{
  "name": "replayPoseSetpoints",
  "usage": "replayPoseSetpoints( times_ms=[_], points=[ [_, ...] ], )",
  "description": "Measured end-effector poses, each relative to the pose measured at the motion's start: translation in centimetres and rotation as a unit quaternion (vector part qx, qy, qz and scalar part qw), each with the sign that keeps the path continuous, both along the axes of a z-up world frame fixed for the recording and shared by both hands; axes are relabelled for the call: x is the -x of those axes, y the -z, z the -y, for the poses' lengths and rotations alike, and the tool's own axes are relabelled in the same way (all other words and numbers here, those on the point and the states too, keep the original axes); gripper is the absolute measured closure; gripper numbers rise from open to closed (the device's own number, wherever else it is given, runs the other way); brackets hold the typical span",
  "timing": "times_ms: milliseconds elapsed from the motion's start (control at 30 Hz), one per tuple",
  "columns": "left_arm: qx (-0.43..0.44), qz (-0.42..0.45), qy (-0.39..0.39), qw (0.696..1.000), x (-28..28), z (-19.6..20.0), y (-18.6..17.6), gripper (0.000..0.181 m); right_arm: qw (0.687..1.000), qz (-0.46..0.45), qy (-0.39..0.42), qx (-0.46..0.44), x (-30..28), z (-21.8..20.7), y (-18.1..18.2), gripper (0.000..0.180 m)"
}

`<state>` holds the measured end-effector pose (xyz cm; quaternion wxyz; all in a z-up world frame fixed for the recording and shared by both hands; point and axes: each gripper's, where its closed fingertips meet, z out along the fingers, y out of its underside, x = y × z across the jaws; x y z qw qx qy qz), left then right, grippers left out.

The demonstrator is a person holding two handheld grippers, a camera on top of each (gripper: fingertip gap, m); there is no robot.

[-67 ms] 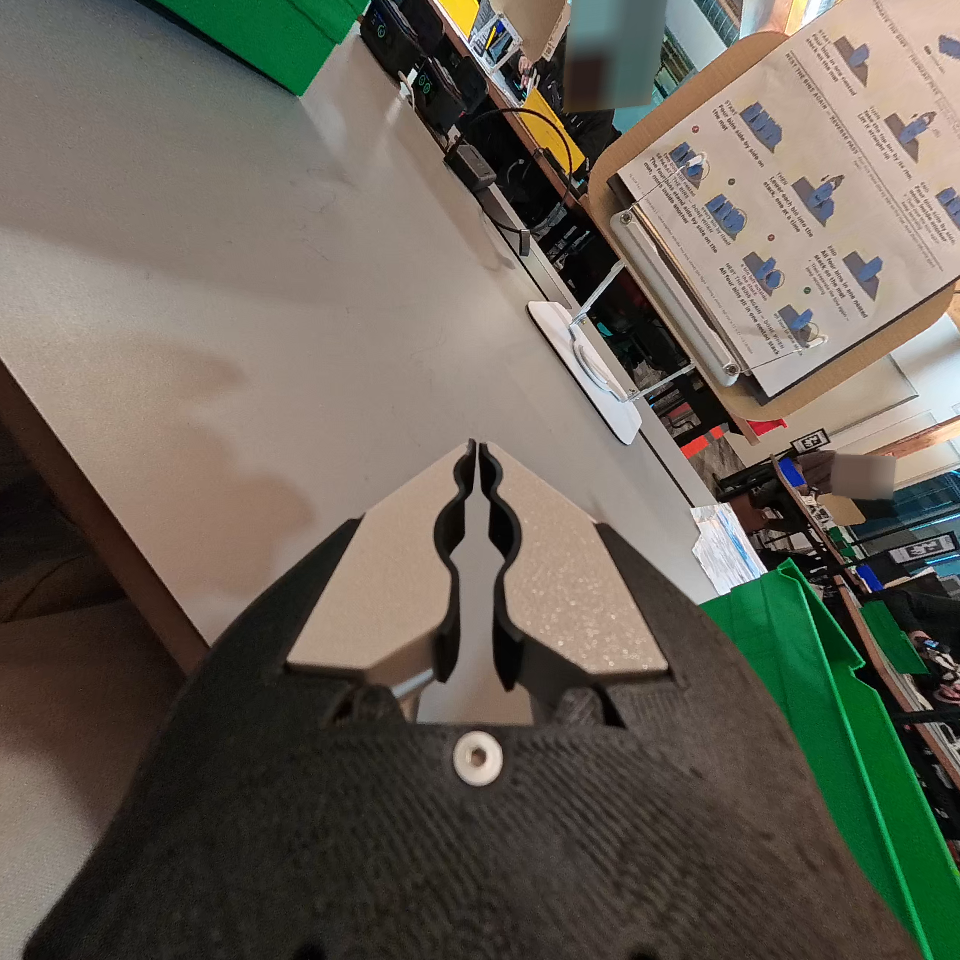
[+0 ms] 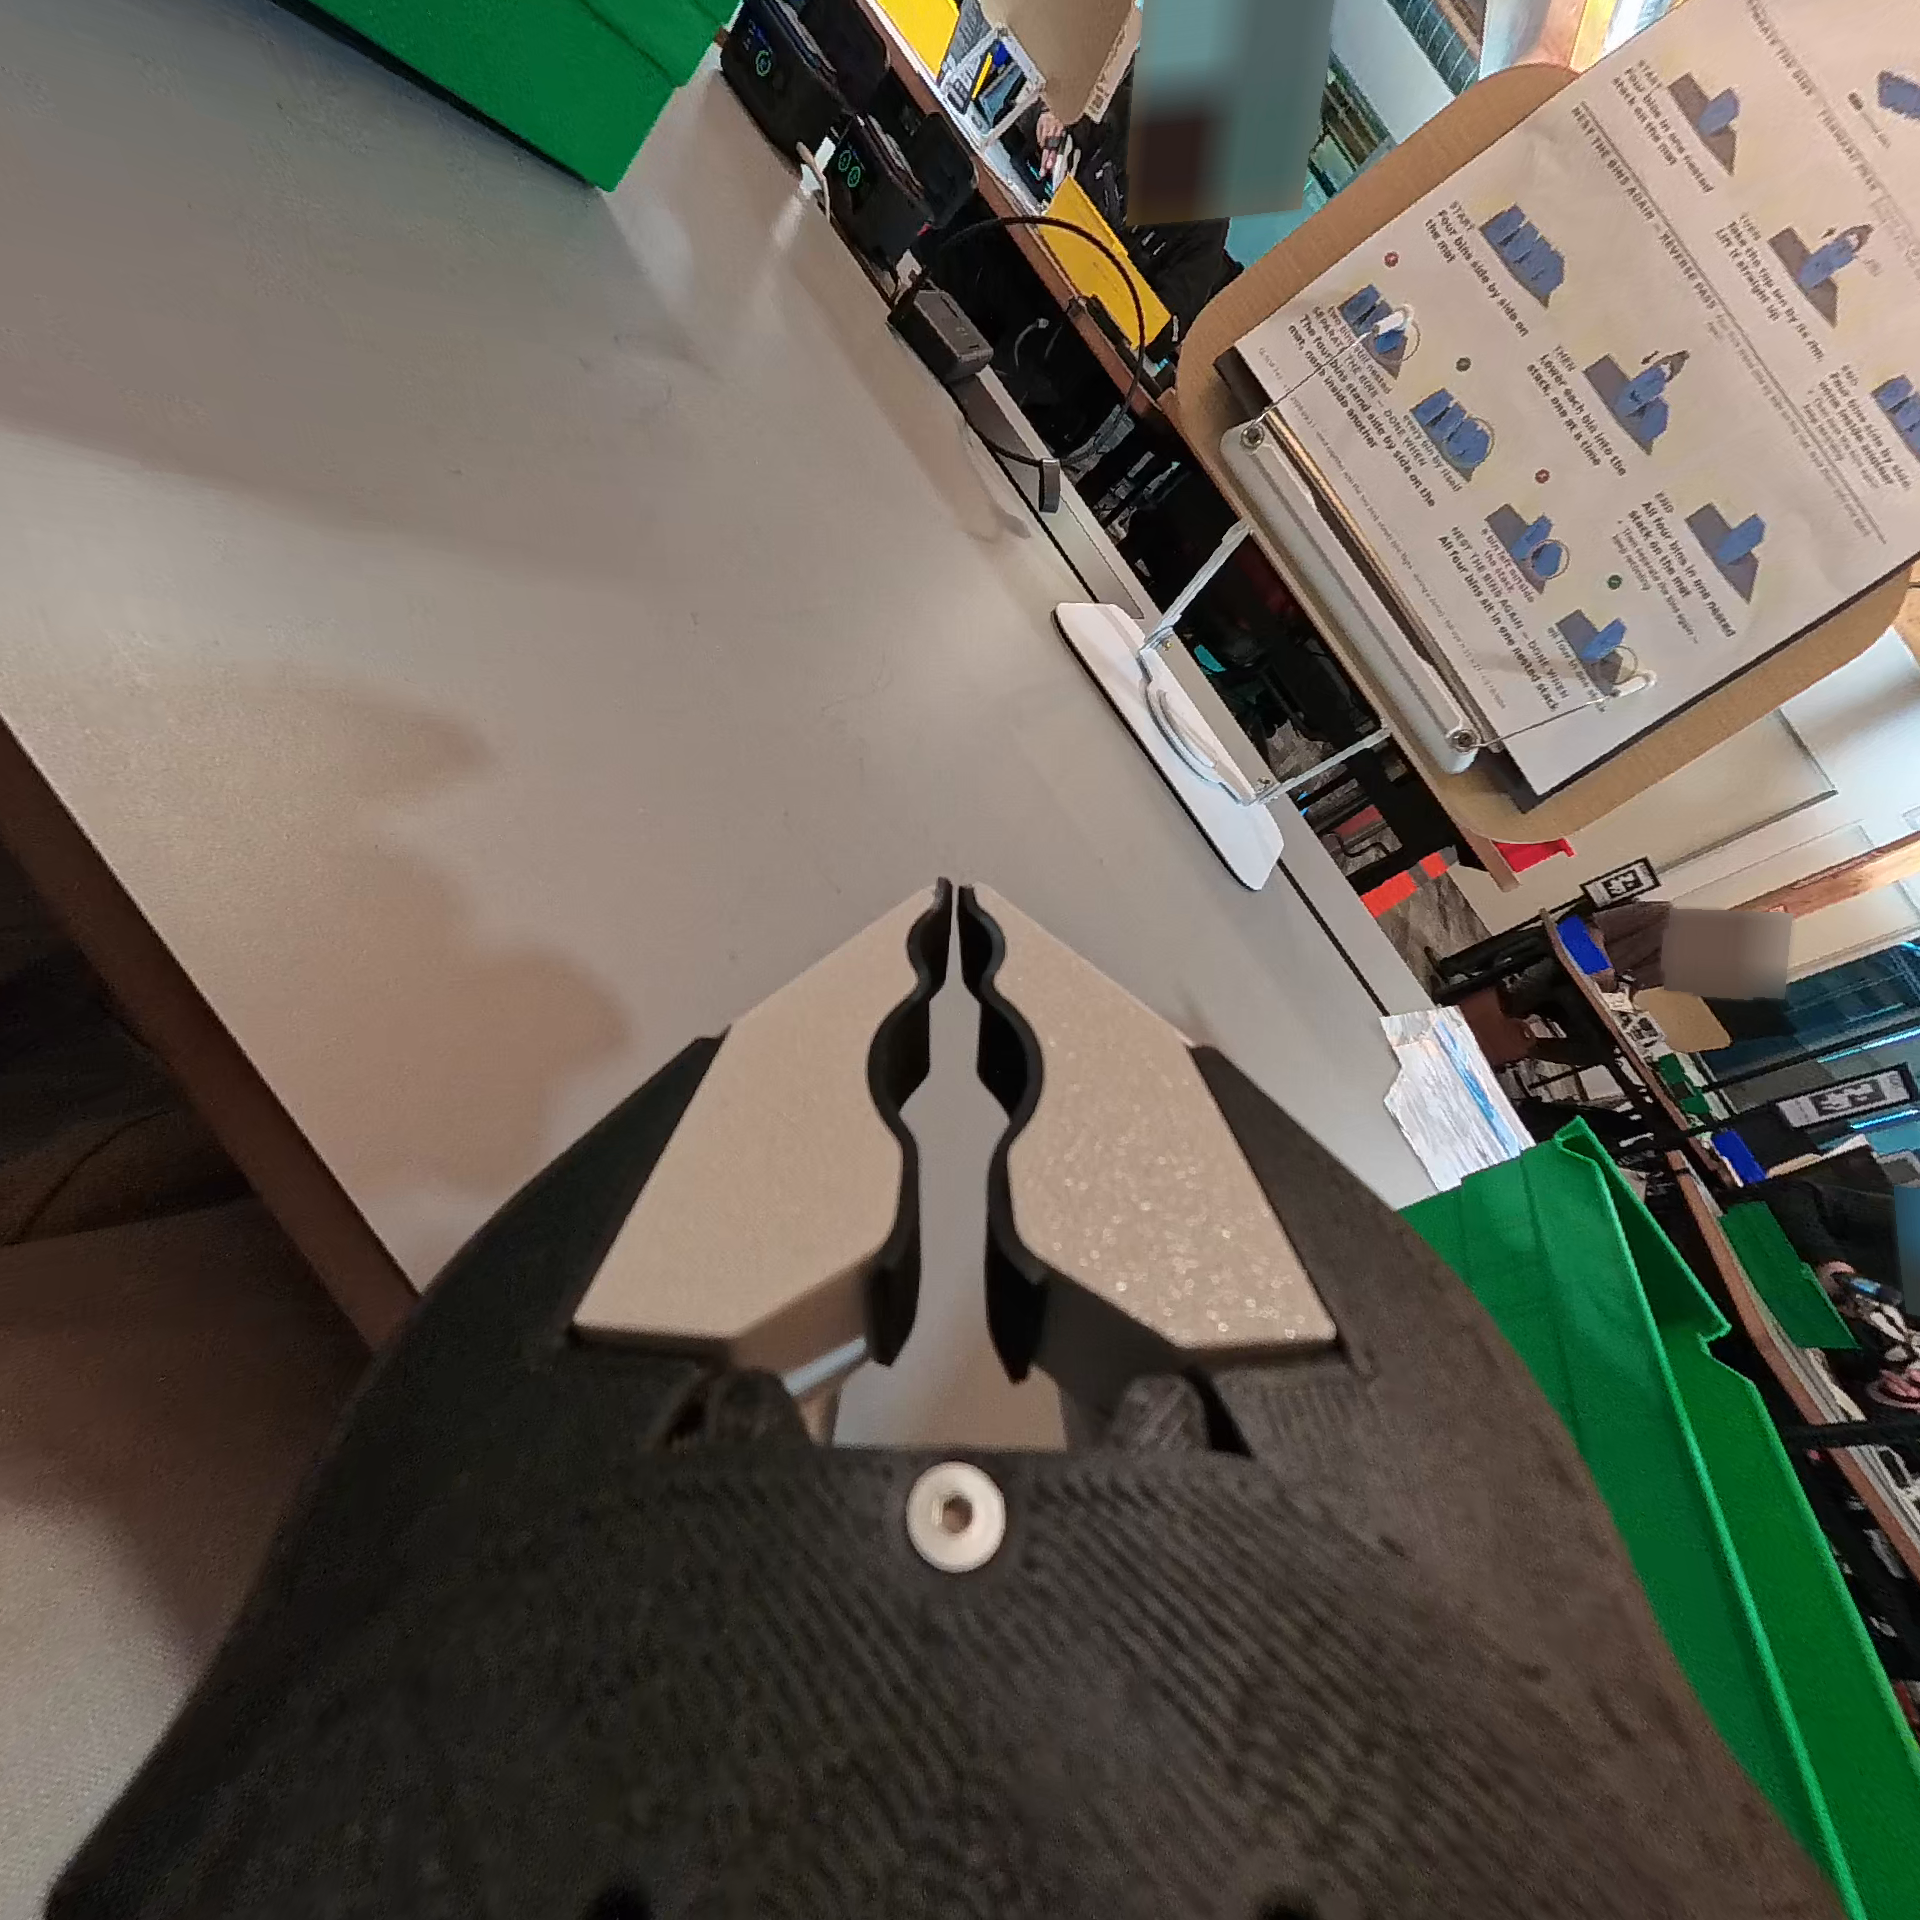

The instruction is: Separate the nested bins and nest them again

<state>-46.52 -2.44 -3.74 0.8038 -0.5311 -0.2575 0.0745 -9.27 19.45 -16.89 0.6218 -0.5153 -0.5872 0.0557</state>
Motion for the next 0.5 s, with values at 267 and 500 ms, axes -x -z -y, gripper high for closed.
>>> replayPoseSetpoints(
  times_ms=[267,500],
  points=[
    [-0.025,0.112,0.022,0.993,1.0,-0.5,2.2,0.181,1.0,0.002,0.0,-0.002,0.0,0.0,0.0,0.18],
    [0.03,0.057,0.014,0.998,0.3,-1.0,1.8,0.181,1.0,0.003,0.0,-0.001,0.0,0.0,0.1,0.18]
  ],
)
